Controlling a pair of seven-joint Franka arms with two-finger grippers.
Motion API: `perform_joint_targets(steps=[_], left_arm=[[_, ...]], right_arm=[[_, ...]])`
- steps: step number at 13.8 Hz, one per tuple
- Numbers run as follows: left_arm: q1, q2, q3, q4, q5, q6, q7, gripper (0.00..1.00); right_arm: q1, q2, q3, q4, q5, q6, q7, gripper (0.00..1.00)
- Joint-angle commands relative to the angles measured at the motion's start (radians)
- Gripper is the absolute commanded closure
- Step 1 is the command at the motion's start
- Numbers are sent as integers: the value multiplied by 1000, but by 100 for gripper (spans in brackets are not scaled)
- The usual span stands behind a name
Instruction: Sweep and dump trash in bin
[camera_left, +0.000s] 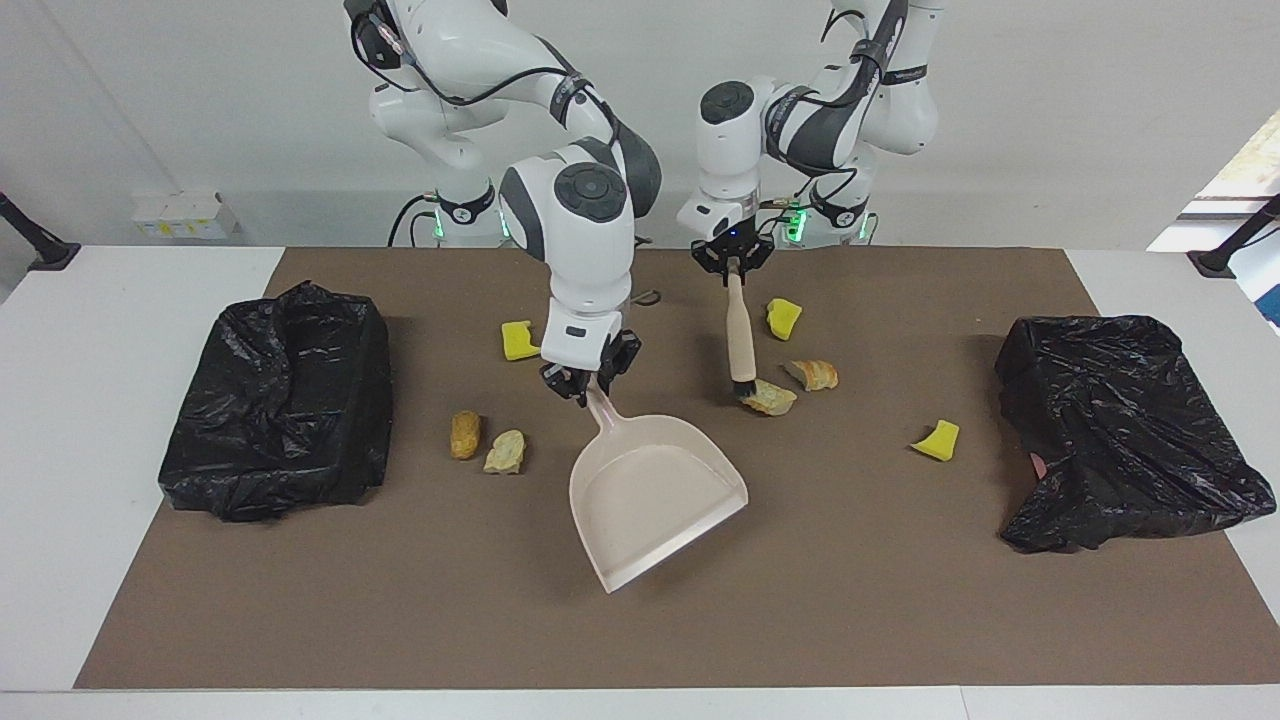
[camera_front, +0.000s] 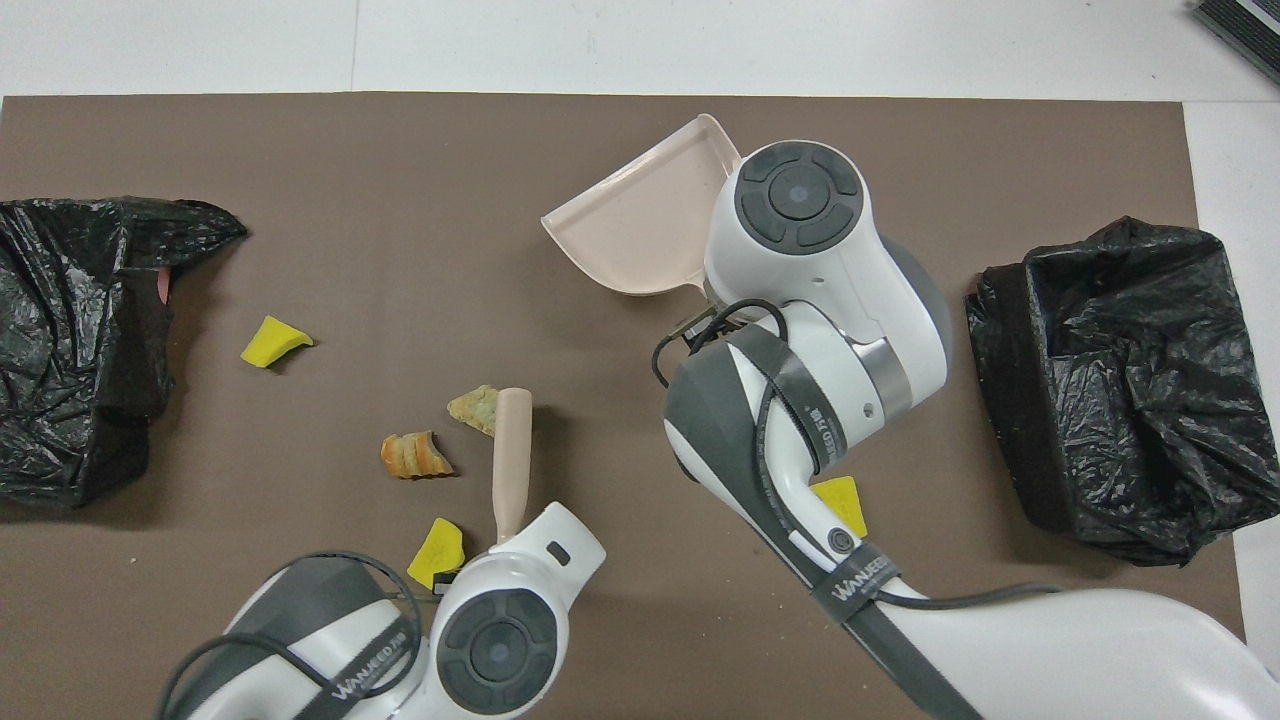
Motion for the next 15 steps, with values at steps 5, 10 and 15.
perform_joint_targets(steps=[5, 10, 15], left_arm=[[296, -15, -8, 15, 116, 0, 75, 100], [527, 25, -8, 26, 127, 65, 286, 100], [701, 48, -9, -8, 127, 138, 413, 100]], right_arm=[[-34, -29, 11, -61, -8, -34, -493, 100], [5, -23, 11, -105, -28, -17, -630, 100], [6, -10, 11, -111, -63, 38, -773, 100]])
